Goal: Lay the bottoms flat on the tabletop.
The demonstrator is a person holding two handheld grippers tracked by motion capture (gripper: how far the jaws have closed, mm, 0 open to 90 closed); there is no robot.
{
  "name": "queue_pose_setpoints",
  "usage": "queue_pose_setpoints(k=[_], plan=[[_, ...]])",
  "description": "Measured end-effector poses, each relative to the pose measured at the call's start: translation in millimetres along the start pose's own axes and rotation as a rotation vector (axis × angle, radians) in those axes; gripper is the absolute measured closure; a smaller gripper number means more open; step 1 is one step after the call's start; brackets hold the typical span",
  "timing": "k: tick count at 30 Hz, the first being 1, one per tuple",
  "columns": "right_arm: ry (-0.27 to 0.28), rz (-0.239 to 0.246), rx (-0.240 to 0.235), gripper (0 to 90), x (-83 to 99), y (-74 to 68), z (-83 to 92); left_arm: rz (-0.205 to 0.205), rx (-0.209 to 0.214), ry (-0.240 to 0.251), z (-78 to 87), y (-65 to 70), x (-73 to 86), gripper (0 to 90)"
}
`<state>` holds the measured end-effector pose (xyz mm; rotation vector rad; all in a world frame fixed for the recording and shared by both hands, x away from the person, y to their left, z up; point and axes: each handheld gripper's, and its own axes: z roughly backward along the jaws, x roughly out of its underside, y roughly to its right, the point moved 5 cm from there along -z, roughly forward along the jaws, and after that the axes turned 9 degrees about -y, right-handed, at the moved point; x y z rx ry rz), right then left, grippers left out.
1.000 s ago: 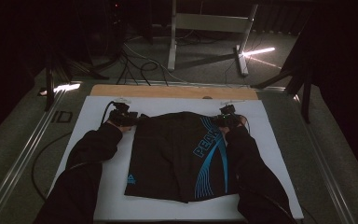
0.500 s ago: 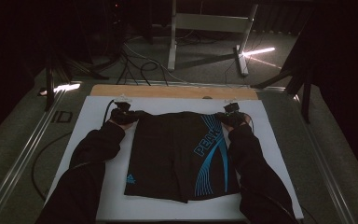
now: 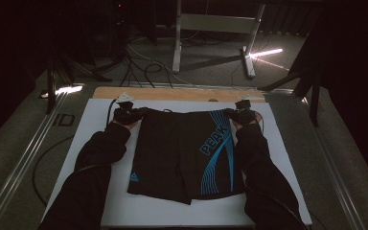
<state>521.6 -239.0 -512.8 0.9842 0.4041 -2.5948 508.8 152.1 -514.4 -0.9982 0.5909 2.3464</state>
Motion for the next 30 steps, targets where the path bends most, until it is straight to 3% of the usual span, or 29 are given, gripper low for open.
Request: queue_pose_setpoints(k=[11,16,30], plan=[[0.006,-0.008,0.042,83.6,-14.1,3.1,-6.0,0.017,-0.030,0.003,-8.1,-4.7,-14.7,81.0],[-0.019,-0.012,0.080,83.6,-15.8,5.3,-17.3,0.028,-0.041,-0.017,-15.4,-7.3,-16.9,81.0],[-0.063,-0.022,0.107,83.5,-16.4,12.6,-39.5,0.066,-0.060,-0.088,-35.0,-14.3,-12.4,80.8]])
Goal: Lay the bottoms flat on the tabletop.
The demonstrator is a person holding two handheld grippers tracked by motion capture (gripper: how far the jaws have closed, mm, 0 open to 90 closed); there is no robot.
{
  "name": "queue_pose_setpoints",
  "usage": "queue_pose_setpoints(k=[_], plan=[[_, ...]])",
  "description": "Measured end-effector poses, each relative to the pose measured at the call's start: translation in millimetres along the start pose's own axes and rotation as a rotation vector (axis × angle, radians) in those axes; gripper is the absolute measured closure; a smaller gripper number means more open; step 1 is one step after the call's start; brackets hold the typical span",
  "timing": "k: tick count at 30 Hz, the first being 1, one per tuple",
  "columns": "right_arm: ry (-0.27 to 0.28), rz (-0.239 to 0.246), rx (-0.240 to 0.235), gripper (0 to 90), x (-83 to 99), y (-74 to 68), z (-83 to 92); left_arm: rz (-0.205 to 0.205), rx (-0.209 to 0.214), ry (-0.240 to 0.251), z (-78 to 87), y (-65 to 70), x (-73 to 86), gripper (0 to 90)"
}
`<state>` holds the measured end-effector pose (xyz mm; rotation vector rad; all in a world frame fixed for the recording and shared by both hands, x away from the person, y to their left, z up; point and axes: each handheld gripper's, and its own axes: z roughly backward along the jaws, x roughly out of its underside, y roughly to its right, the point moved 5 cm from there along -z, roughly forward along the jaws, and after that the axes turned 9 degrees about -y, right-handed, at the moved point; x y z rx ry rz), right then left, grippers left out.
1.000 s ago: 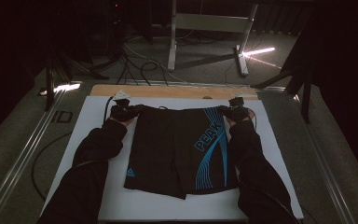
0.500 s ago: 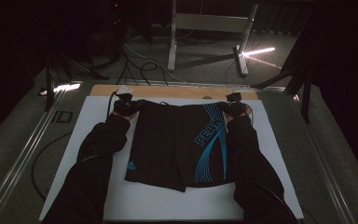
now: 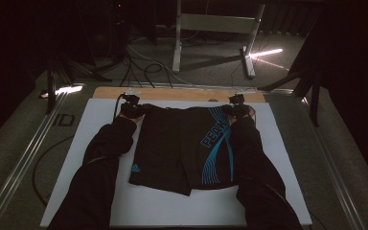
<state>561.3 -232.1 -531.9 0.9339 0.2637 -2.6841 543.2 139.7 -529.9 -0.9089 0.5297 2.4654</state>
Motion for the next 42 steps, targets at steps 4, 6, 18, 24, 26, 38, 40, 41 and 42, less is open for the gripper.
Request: queue_pose_setpoints(k=[4,6,18,24,26,38,40,41,42], plan=[[-0.012,-0.017,0.007,83.5,-0.2,-0.5,-6.7,0.015,-0.010,-0.014,-4.8,-2.3,4.0,80.7],[-0.015,-0.013,0.008,83.5,0.2,-1.1,-8.5,0.015,-0.019,-0.017,-6.1,-3.2,5.5,80.7],[-0.027,-0.035,0.023,81.5,0.8,0.7,-13.9,0.012,-0.016,-0.005,-7.1,-1.2,5.3,79.5],[-0.021,-0.090,-0.005,53.2,-0.8,1.9,-11.4,0.020,0.007,0.013,-1.7,3.7,2.2,49.5],[-0.019,-0.087,-0.012,47.6,-1.5,0.2,-9.5,0.015,0.025,0.020,1.6,7.8,-0.6,40.8],[0.033,-0.011,-0.097,21.4,-6.9,-23.6,13.4,-0.031,0.113,0.018,14.4,23.5,-1.2,10.3],[0.041,0.015,-0.117,14.9,-5.8,-29.0,17.4,-0.042,0.134,0.024,17.4,27.3,-0.9,8.9],[0.044,0.027,-0.125,13.7,-5.1,-29.9,19.0,-0.048,0.133,0.024,18.6,28.9,-0.7,8.4],[0.053,0.032,-0.143,11.9,-4.4,-31.8,21.2,-0.055,0.138,0.025,20.0,30.8,-0.4,7.5]])
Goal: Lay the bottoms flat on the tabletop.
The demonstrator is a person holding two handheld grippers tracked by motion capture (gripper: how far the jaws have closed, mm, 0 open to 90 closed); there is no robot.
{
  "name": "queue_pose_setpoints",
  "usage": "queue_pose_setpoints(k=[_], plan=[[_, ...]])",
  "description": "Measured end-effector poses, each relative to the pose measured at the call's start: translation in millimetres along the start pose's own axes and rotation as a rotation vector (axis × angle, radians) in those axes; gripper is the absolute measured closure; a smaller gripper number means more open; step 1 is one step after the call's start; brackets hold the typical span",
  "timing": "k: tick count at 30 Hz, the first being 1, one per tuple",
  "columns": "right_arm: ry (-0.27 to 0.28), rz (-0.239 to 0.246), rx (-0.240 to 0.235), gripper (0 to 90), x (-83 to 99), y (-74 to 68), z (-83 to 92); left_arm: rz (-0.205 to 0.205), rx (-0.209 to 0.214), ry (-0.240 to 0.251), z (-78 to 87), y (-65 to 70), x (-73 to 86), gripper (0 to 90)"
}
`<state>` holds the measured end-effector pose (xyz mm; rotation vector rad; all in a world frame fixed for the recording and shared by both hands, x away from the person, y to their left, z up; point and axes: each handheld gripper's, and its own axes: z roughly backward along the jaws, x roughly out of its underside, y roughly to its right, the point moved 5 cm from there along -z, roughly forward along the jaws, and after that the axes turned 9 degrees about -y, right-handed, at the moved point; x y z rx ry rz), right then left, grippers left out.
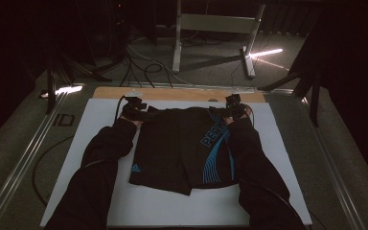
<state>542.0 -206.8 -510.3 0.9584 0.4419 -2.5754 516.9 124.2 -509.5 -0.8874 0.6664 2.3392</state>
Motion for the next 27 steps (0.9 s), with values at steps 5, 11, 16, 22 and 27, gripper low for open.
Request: queue_pose_setpoints(k=[5,11,16,22,27], plan=[[-0.005,0.036,-0.022,9.6,4.6,-6.7,7.1,-0.023,0.026,-0.005,5.4,9.3,-0.2,3.7],[0.013,0.058,-0.038,9.6,6.5,-14.8,15.8,-0.060,0.033,-0.008,12.3,19.9,-0.6,1.8],[0.010,0.088,-0.068,8.8,6.4,-24.7,23.9,-0.082,0.064,-0.023,16.4,29.1,0.3,0.1],[0.018,0.122,-0.096,8.4,6.4,-35.9,29.7,-0.108,0.088,-0.038,22.0,39.0,2.4,0.1],[0.021,0.152,-0.130,8.4,4.1,-46.6,35.3,-0.138,0.117,-0.049,29.6,46.3,3.6,0.1]])
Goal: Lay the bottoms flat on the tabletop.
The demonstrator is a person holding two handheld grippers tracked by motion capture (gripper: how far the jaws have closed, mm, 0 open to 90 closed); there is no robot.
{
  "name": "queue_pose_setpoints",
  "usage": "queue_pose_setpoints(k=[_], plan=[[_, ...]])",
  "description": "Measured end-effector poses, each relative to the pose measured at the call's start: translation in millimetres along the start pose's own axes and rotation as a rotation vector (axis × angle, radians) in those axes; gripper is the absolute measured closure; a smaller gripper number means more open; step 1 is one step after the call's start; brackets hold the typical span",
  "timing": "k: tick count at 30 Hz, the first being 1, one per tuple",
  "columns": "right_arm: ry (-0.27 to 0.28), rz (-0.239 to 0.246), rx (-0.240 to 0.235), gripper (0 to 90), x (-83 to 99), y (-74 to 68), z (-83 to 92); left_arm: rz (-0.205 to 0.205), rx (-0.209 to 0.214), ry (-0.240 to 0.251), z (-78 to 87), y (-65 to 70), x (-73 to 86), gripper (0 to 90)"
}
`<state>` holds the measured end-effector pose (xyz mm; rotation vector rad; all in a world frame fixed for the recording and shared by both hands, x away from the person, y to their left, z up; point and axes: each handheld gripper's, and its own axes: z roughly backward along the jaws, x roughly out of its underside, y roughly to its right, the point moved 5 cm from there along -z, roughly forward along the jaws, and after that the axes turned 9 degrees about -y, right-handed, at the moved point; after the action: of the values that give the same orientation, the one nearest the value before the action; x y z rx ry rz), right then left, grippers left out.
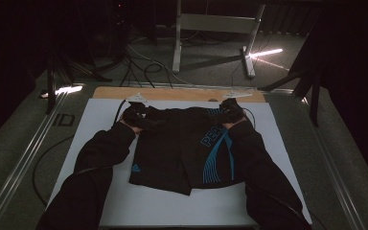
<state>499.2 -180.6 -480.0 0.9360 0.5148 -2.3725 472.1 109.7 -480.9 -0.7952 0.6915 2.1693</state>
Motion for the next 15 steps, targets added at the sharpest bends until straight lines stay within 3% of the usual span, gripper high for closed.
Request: queue_pose_setpoints(k=[8,15], plan=[[0.019,0.029,-0.077,8.5,-1.4,-14.5,12.2,-0.032,0.039,0.022,13.5,16.7,-0.1,0.1],[0.015,0.069,-0.103,8.5,2.0,-27.5,22.0,-0.061,0.071,0.019,18.3,32.4,6.1,0.1]])
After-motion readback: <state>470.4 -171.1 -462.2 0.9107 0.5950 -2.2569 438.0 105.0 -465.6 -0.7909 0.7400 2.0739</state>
